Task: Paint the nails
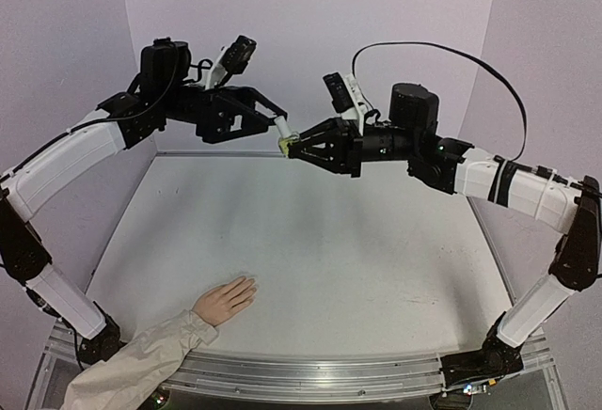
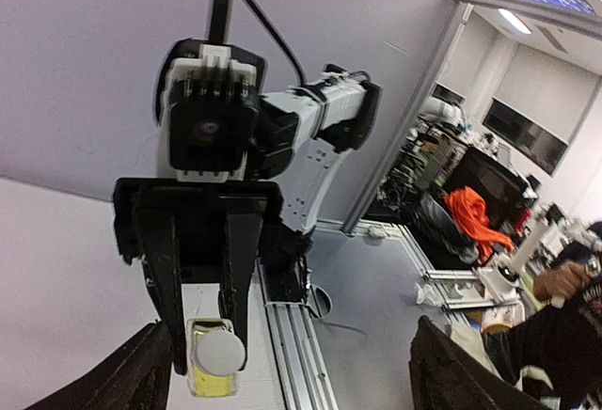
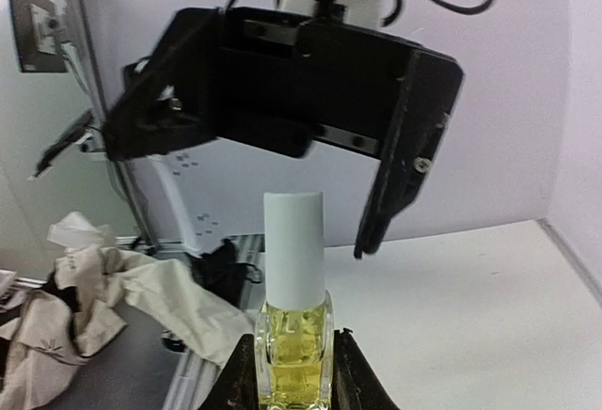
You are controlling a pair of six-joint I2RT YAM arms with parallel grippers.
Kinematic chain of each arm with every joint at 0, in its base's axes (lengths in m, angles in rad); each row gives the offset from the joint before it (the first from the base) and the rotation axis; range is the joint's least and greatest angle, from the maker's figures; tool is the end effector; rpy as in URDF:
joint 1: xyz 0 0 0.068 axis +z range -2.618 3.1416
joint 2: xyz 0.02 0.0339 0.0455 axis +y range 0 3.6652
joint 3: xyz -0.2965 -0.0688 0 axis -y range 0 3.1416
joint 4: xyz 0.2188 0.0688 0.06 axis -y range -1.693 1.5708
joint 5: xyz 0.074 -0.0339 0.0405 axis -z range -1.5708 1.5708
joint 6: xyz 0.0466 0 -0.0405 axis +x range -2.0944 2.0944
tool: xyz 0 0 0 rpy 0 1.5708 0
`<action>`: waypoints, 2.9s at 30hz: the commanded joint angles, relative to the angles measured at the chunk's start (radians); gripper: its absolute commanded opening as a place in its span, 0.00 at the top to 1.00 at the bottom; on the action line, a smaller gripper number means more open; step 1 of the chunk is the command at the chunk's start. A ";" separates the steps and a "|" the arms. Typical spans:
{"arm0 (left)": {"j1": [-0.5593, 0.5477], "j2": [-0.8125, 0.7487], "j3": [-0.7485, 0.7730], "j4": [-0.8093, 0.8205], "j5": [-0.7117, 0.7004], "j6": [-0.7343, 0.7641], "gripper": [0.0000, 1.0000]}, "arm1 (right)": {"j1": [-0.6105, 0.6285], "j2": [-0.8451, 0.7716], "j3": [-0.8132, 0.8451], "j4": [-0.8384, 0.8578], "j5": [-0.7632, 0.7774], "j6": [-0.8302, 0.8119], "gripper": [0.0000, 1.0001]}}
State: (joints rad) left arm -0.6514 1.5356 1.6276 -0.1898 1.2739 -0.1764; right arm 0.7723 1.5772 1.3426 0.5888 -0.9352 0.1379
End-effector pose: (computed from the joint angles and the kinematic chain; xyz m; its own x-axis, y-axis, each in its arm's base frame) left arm 0.2188 -0.2229 0.4811 -0.2404 0.1187 -0.9634 0.9061 -0.3286 -0.2666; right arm 0.2202 0.2669 0.4528 0.1148 0.2258 -0.9674 -0.9800 -0.1337 -0.1475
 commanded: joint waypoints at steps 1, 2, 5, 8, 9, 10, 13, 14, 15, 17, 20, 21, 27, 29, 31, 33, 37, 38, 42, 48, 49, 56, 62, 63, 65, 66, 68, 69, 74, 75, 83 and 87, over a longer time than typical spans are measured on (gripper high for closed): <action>0.006 -0.084 -0.044 0.009 -0.318 -0.096 0.10 | -0.002 -0.027 -0.028 0.002 0.281 -0.183 1.00; 0.007 -0.082 -0.054 0.007 -0.415 -0.156 0.10 | -0.002 -0.019 -0.025 0.005 0.335 -0.187 1.00; 0.006 -0.052 -0.059 -0.030 -0.549 -0.284 0.14 | -0.001 -0.008 -0.054 0.073 0.455 -0.182 1.00; 0.000 -0.026 -0.079 -0.032 -0.606 -0.355 0.16 | -0.001 0.024 -0.060 0.135 0.526 -0.151 1.00; -0.005 -0.019 -0.078 -0.033 -0.619 -0.360 0.17 | -0.001 0.038 -0.051 0.133 0.550 -0.146 1.00; -0.011 -0.015 -0.076 -0.032 -0.632 -0.360 0.18 | -0.001 0.048 -0.045 0.134 0.570 -0.146 1.00; -0.027 -0.020 -0.077 -0.033 -0.726 -0.360 0.21 | 0.010 0.065 -0.035 0.133 0.618 -0.146 1.00; -0.029 -0.021 -0.075 -0.033 -0.753 -0.361 0.22 | 0.014 0.068 -0.035 0.132 0.629 -0.146 1.00; -0.030 -0.018 -0.067 -0.033 -0.770 -0.363 0.26 | 0.018 0.070 -0.034 0.133 0.634 -0.146 1.00; -0.031 -0.010 -0.058 -0.032 -0.794 -0.368 0.32 | 0.027 0.072 -0.036 0.134 0.649 -0.146 1.00; -0.042 0.003 -0.055 -0.033 -0.839 -0.380 0.41 | 0.046 0.072 -0.036 0.135 0.686 -0.159 1.00; -0.045 0.008 -0.055 -0.033 -0.849 -0.385 0.43 | 0.054 0.072 -0.036 0.135 0.696 -0.164 1.00; -0.056 0.021 -0.065 -0.036 -0.920 -0.403 0.45 | 0.088 0.075 -0.028 0.135 0.739 -0.188 1.00; -0.062 0.031 -0.054 -0.034 -0.915 -0.398 0.50 | 0.097 0.076 -0.026 0.135 0.756 -0.192 1.00; -0.071 0.035 -0.050 -0.036 -0.919 -0.392 0.61 | 0.104 0.075 -0.026 0.135 0.775 -0.199 1.00; -0.081 0.038 -0.050 -0.038 -0.920 -0.385 0.68 | 0.111 0.076 -0.023 0.133 0.791 -0.203 1.00; -0.092 0.040 -0.056 -0.039 -0.922 -0.376 0.76 | 0.120 0.081 -0.014 0.132 0.840 -0.199 1.00; -0.093 0.040 -0.057 -0.039 -0.918 -0.369 0.79 | 0.120 0.083 -0.011 0.133 0.843 -0.196 1.00; -0.096 0.047 -0.052 -0.037 -0.865 -0.326 0.92 | 0.120 0.086 -0.006 0.135 0.833 -0.179 1.00; -0.082 0.076 -0.006 -0.008 -0.545 -0.162 1.00 | 0.029 0.060 -0.001 0.144 0.406 -0.033 1.00; -0.080 0.079 0.006 -0.007 -0.450 -0.122 1.00 | 0.009 0.063 0.014 0.148 0.310 0.012 1.00; -0.077 0.069 0.084 0.000 0.157 0.051 1.00 | -0.016 0.130 0.157 0.326 -0.394 0.381 1.00; -0.069 0.060 0.116 0.001 0.227 0.048 1.00 | -0.030 0.019 0.051 0.298 -0.322 0.292 1.00; -0.066 0.059 0.117 0.001 0.202 0.040 1.00 | -0.035 0.001 0.035 0.256 -0.282 0.247 1.00; -0.055 0.055 0.112 0.001 0.131 0.015 0.91 | -0.042 -0.033 0.011 0.153 -0.193 0.130 1.00; -0.049 0.050 0.105 0.001 0.084 0.001 0.84 | -0.042 -0.043 0.006 0.092 -0.138 0.069 1.00; -0.032 0.030 0.081 -0.004 -0.035 -0.011 0.72 | -0.042 -0.055 0.002 -0.001 -0.033 -0.008 1.00; -0.023 0.016 0.063 -0.018 -0.104 -0.011 0.63 | -0.042 -0.061 -0.003 -0.026 0.019 -0.035 1.00; -0.010 -0.038 0.004 -0.103 -0.412 -0.004 0.33 | -0.042 -0.092 -0.045 -0.056 0.274 -0.110 1.00; -0.010 -0.045 -0.003 -0.111 -0.458 -0.018 0.31 | -0.042 -0.094 -0.050 -0.057 0.314 -0.114 1.00; -0.014 -0.049 -0.041 -0.083 -0.626 -0.213 0.10 | -0.039 -0.083 -0.083 -0.021 0.609 -0.071 1.00; -0.014 -0.018 -0.044 -0.077 -0.727 -0.331 0.14 | -0.011 -0.066 -0.088 0.009 0.689 -0.070 1.00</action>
State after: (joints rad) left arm -0.6621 1.5177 1.5860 -0.3080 0.6724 -0.3706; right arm 0.7341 1.5219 1.2503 0.5030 -0.3859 0.0639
